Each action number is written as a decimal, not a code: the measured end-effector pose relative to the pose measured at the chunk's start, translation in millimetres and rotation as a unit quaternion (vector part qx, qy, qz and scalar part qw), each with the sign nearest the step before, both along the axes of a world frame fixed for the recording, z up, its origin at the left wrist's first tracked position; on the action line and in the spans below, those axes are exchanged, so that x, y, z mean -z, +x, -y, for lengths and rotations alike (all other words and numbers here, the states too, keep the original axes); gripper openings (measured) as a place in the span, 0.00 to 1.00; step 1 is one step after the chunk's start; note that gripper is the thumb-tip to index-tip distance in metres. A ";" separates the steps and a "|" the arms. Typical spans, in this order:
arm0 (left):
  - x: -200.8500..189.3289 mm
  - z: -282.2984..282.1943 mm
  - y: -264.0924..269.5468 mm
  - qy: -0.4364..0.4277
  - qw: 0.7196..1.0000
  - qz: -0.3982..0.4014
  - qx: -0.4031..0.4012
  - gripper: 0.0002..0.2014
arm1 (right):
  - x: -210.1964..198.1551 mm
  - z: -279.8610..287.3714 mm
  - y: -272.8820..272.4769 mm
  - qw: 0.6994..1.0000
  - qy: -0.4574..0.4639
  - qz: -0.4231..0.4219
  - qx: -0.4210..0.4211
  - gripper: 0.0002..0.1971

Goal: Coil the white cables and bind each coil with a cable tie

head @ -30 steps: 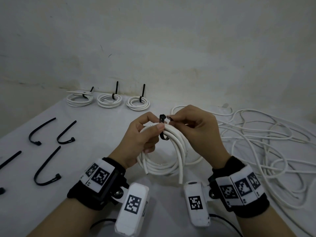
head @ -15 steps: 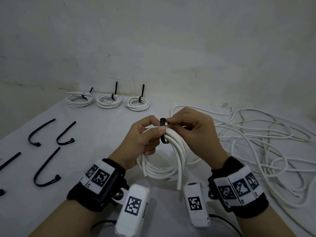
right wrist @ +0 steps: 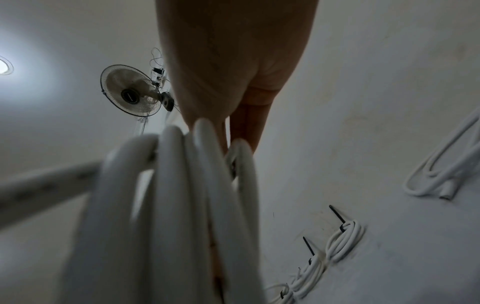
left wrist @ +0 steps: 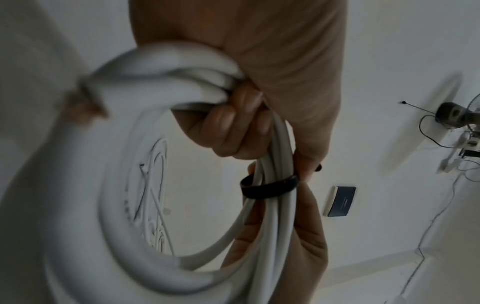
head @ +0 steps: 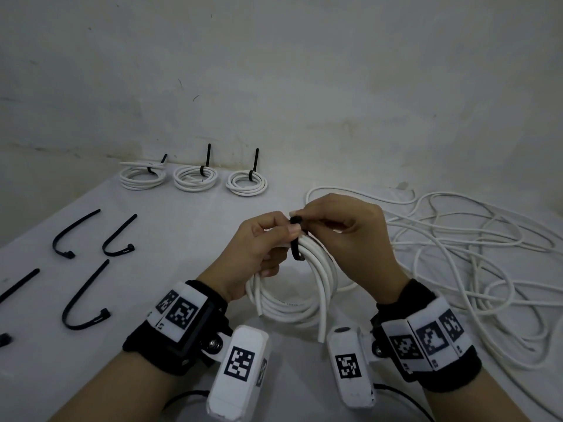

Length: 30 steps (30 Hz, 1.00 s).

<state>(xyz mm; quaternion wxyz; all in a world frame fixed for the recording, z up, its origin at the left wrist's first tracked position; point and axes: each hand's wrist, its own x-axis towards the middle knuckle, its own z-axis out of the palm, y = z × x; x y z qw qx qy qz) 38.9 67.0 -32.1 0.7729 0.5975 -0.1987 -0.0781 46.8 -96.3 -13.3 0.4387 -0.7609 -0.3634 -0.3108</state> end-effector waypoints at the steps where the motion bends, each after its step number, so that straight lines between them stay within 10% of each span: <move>1: -0.1 -0.1 0.4 0.002 1.000 0.002 -0.005 0.14 | -0.7 -0.3 -1.8 1.000 0.013 -0.020 -0.003 0.08; 30: -11.9 -1.2 -7.8 0.161 0.978 0.112 -0.076 0.04 | -18.9 -8.3 -18.7 0.986 0.084 -0.097 0.104 0.10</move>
